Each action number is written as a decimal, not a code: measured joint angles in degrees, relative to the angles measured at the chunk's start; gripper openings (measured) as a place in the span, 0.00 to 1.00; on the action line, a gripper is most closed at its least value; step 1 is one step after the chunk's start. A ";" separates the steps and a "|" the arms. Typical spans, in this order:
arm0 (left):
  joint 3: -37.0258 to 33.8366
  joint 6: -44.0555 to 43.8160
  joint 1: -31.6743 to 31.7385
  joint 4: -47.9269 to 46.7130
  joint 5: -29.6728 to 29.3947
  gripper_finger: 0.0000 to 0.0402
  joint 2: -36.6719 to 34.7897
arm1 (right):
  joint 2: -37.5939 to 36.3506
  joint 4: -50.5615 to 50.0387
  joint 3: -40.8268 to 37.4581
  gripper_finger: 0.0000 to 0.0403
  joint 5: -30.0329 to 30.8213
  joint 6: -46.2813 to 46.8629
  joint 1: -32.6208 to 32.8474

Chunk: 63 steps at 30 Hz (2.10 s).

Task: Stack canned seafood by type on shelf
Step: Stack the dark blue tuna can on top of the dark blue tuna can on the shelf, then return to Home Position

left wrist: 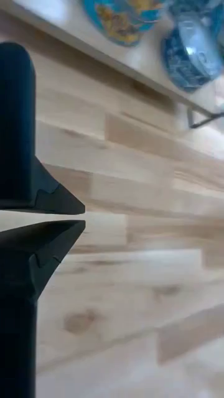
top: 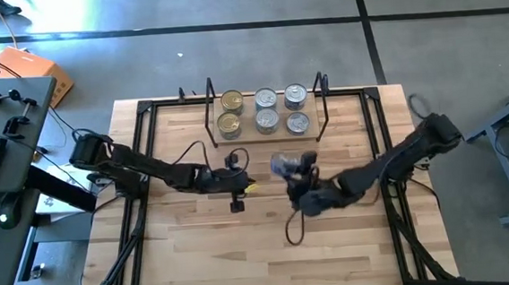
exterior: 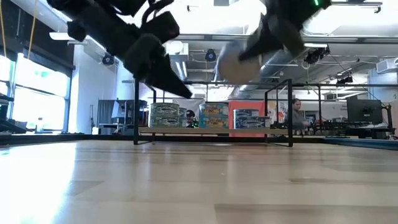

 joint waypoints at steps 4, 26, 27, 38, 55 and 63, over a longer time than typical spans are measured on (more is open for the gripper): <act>-1.07 -1.45 -1.32 -2.22 -1.11 0.04 0.32 | -0.76 -18.45 11.99 0.29 -5.08 3.61 -6.57; -0.94 -1.53 -4.85 -2.54 -7.54 0.04 0.13 | 0.73 -6.01 -3.23 0.29 -12.53 -13.96 -33.45; -0.94 -1.55 -4.85 -2.55 -7.56 0.04 0.13 | 0.73 -5.93 -3.52 0.32 -12.39 -13.99 -33.43; -0.95 -2.27 -4.82 -2.49 -7.64 0.04 0.13 | 0.75 -11.04 -0.69 0.73 -20.55 -11.16 -32.29; -0.89 -0.39 -8.41 -0.64 -9.81 0.04 0.59 | -20.44 10.46 -19.88 0.74 -46.11 7.18 -13.67; -0.89 4.80 -10.31 5.72 -9.72 0.04 0.59 | -48.19 12.89 -34.85 0.68 -45.89 16.79 -8.03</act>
